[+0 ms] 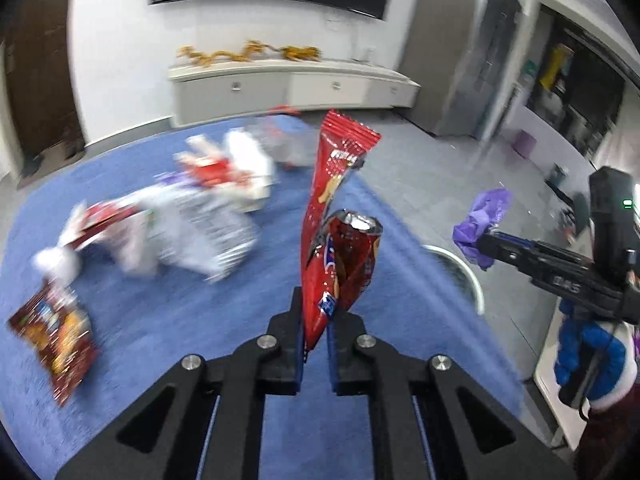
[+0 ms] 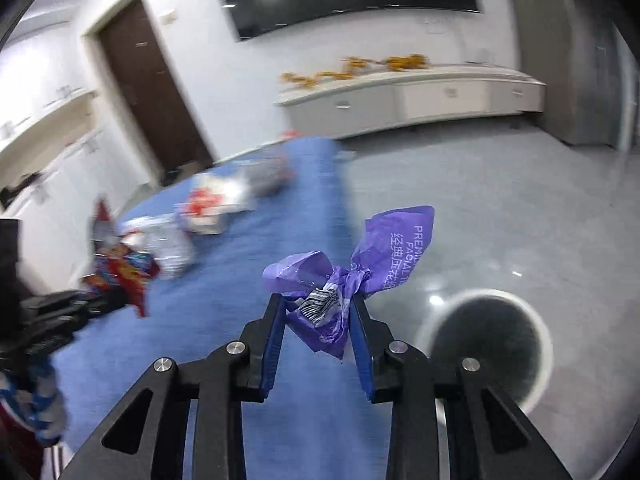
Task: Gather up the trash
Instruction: 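Carry both wrappers over the trash bin and open both grippers to drop them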
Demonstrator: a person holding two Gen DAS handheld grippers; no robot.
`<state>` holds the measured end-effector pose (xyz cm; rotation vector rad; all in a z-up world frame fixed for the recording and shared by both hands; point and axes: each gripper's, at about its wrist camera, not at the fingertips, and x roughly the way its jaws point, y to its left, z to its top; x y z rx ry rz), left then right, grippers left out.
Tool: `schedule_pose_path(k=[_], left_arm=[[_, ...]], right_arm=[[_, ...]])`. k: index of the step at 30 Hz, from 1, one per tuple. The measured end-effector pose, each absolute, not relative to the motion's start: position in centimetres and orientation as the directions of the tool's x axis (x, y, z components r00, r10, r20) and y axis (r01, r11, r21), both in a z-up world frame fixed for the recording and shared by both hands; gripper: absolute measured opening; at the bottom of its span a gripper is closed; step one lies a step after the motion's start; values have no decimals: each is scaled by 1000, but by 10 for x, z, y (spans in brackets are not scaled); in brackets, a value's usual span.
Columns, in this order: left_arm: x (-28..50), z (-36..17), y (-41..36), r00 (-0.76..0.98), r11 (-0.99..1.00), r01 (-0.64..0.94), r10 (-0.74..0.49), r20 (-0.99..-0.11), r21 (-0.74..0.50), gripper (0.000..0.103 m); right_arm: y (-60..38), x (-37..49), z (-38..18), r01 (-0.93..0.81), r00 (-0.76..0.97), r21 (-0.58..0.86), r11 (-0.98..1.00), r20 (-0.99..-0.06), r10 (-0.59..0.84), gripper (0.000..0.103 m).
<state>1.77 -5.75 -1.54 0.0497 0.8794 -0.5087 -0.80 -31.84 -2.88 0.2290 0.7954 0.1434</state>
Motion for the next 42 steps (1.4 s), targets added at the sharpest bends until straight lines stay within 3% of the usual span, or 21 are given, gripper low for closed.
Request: schedule_pose_path(k=[7,17,20,22,23,32,42], left_arm=[[45,-27,-183,390,790,593,-454,-801,-158,9],[87,-83,-323,207,747,628,-431,-878,-218,13],[101,-100,-345,147,746,610,-439,-887,-268,34],[107,-109,-354,124,748,601,-434,-892,-280,45],[110,-113,-358,111,749,597,-434,-894,-289,48],[100,-100,-344,195,767,589,-442,-876,-256,48],[76,-62,-271,330,820,540,-412,-850,-188,48]], right_arm=[[-413,-4,-81,163,627,225,961,-775,75,30],[-481,12,-162,287,522,264,921,-849,81,33],[-492,15,-179,306,500,269,913,-861,86,38],[-495,12,-185,320,490,261,911,-869,77,50],[-497,11,-188,324,487,262,909,-870,77,51],[-504,4,-185,333,503,273,903,-861,75,53],[-456,2,-119,231,582,248,941,-810,71,53]])
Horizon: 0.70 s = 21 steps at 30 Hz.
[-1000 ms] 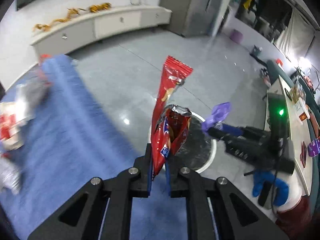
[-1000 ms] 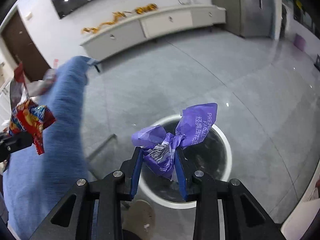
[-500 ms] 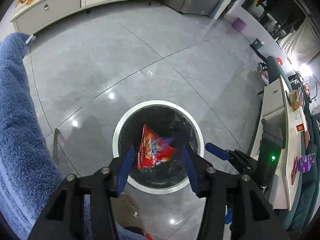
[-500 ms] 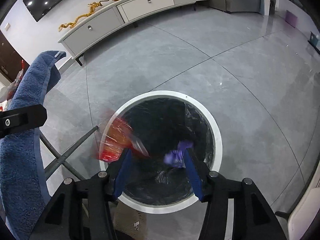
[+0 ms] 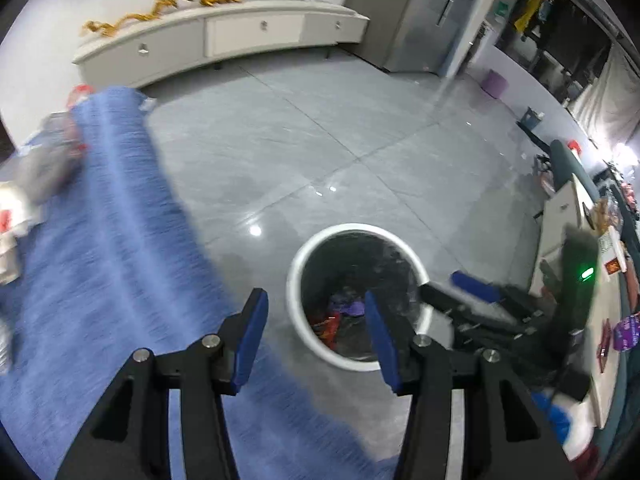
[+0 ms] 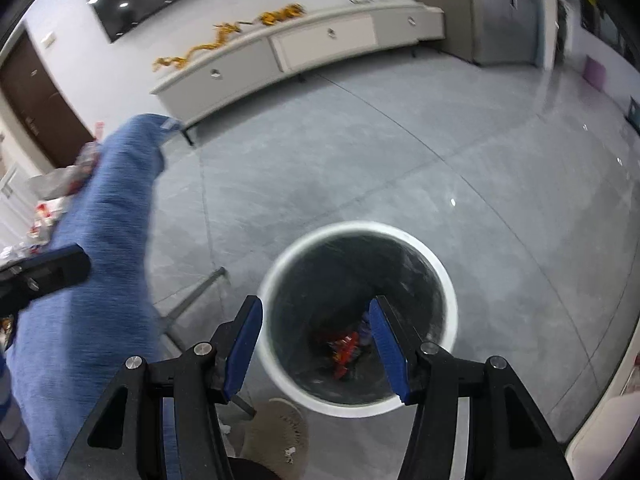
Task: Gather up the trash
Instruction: 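Carry both wrappers over the trash bin and open both grippers to drop them, then grasp the brown candy bag with left gripper while right gripper grasps white plastic bag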
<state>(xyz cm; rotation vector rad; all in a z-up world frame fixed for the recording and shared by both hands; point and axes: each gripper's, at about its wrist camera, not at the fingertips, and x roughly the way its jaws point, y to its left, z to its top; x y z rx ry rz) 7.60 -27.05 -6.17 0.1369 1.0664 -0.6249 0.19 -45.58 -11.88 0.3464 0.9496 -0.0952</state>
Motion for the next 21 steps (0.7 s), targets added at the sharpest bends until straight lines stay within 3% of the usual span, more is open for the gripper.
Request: schedule_pose_path(k=[13,21], left_arm=[[30,-20,-85,528,915,394,-305,-793,-89,48],[11,-21,33,587,961,238,-260,-766,-143,54]], right_arm=[[-332,-13,-9,-35,713,234,972,-676,188,53],[-238,0,3,-165,657,168,972,-716,235,58]])
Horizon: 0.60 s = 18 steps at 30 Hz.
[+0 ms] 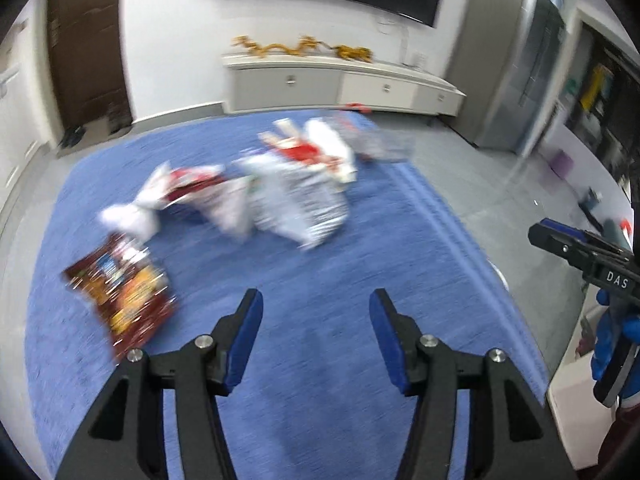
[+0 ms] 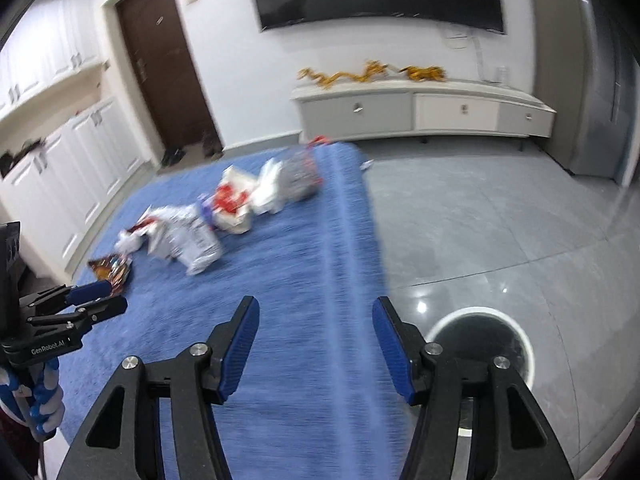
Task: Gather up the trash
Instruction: 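Grasp the brown candy bag with left gripper while right gripper grasps white plastic bag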
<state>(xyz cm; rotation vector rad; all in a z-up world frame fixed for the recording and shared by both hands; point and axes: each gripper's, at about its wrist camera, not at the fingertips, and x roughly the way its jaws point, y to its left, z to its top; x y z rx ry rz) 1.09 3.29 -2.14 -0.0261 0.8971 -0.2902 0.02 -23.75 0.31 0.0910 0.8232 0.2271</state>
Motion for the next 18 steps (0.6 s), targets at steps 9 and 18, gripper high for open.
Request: schedule_pose_path(k=[9,18], left_arm=[[8,-56,158,606,982,-36,-128,-785,-188,54],[40,-73,207,583,956,-130,-141,-800,-263,54]], right_arm=[[-116,56,-23,-370,525,84,925,-803,283,63],[-56,125,-29,-473,497,-18,881,-831,251,63]])
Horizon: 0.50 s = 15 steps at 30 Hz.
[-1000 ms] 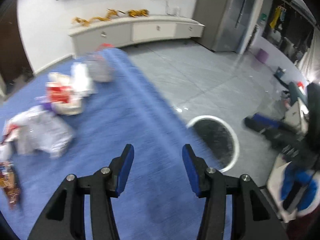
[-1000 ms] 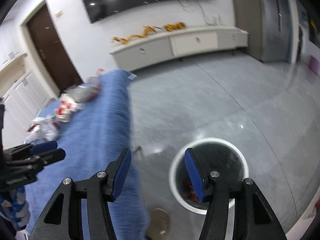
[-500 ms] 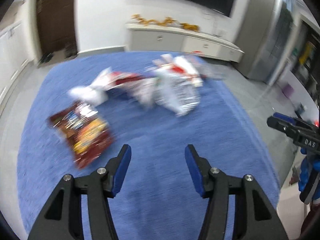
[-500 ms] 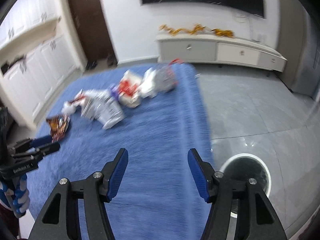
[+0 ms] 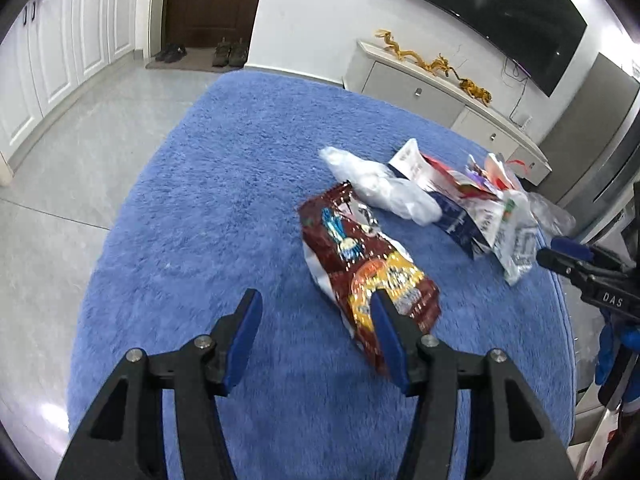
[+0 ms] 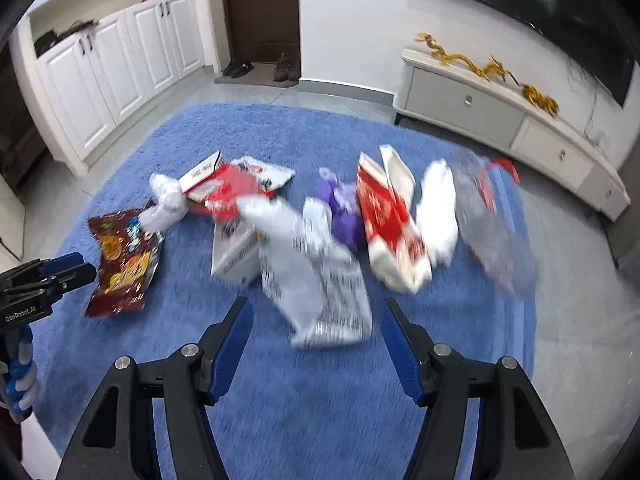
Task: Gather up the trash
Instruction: 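Grasp the brown candy bag with left gripper while right gripper grasps white plastic bag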
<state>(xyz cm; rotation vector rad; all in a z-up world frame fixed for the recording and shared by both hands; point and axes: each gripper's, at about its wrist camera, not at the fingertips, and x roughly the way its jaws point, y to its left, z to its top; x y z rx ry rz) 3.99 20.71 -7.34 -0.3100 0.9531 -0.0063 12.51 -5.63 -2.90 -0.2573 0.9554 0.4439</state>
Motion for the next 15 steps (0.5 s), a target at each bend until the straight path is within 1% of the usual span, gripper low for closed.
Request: schedule_pose_path(k=[3,6,8,9,11,12,13,15], left_arm=[[53,-79,207,572,951,-128,-160,-805,-280,54],[63,-83,205,563,949,-127,-171,-808,-289,54],[68,-87,204,554,949,-127,-174,-814,-289,53],[70,-88,203,552,950,-128,-170,-816,-284,53],[72,-88,202,556,953,-126,-164,-815,-277,53],[72,-88,201,557,953,-122,-167,-814,-279,53],[73,-88,201,558,952,-120,-172,-812,-283,51],[75,-88,200,558,951,-124,-168,-812,-282,41]], right_arm=[[-42,139,-27,-507,490,-50,861,-838,240,63],[-25,153,-35,-544,466,-112,832,-865,188,62],[-18,160,-43,-568,441,-127,813,-881,171,55],[-16,162,-46,-576,432,-133,807,-887,163,49],[-11,165,-53,-588,425,-156,793,-895,139,44],[-9,165,-56,-593,424,-166,788,-896,131,40],[-9,165,-57,-594,423,-167,787,-897,129,34],[-9,166,-58,-593,426,-176,786,-897,120,26]])
